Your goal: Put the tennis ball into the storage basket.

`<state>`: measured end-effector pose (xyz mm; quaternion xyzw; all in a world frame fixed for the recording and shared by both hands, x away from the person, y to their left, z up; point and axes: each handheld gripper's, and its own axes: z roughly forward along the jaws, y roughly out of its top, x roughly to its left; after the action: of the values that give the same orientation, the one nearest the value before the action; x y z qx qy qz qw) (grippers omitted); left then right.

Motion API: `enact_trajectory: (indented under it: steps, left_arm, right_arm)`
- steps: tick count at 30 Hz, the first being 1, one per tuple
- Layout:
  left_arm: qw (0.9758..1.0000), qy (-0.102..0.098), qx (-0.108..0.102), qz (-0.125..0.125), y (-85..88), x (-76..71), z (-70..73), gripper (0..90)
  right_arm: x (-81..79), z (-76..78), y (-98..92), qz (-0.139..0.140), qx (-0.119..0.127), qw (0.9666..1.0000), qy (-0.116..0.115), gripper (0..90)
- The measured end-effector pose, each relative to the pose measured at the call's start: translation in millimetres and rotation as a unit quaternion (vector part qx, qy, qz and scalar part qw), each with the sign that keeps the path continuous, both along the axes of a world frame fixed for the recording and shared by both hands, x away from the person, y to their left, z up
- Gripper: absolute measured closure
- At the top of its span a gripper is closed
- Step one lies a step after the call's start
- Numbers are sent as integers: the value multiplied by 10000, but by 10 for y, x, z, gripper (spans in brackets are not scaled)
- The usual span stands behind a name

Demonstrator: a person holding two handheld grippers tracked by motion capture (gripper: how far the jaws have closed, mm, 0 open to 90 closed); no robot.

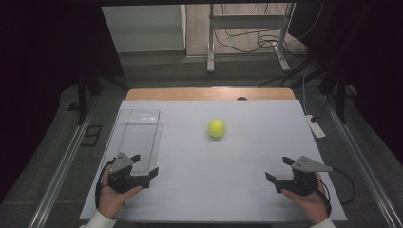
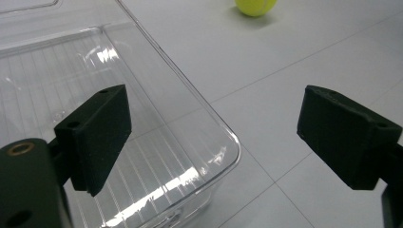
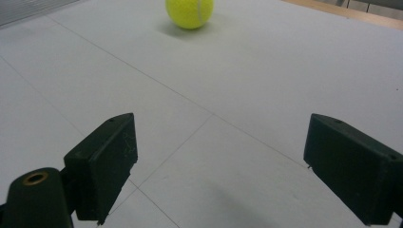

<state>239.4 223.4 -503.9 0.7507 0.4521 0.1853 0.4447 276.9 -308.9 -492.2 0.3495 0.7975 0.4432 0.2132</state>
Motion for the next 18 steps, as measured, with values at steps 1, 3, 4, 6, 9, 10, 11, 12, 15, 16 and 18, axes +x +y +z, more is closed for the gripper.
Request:
enact_trajectory:
  steps: [1,3,4,6,9,10,11,12,15,16,18]
  left_arm:
    - [10000,-4,4,-3,-1,0,-1,123]
    - [10000,-6,9,-10,-3,0,-2,124]
    - [10000,-6,9,-10,-3,0,-2,124]
    - [10000,-1,31,-10,-3,2,-5,124]
    - [10000,-1,38,-5,0,2,-5,124]
    - [10000,1,41,-5,-1,3,-7,124]
    - [10000,3,42,-6,-1,3,-8,124]
    - [10000,6,41,-2,-3,4,-10,124]
    - [10000,20,44,-10,-1,6,-12,124]
    - [10000,19,45,-7,-1,7,-12,124]
    - [10000,18,43,-4,0,7,-11,124]
  right_arm:
    - [2,-3,-1,-3,4,10000,9,113]
    - [5,-6,-8,-10,-2,10000,20,113]
    - [5,-6,-8,-10,-2,10000,20,113]
    - [9,-8,-11,-9,10,10000,28,113]
    - [9,-7,-8,4,22,10000,24,113]
    - [9,-7,-7,3,21,10000,25,113]
    - [10,-10,-7,4,18,10000,28,113]
    - [10,-11,-7,3,15,10000,32,113]
    - [10,-14,-7,2,10,10000,34,113]
    - [11,-13,-7,0,11,10000,34,114]
    - [11,-14,-7,-1,10,10000,35,114]
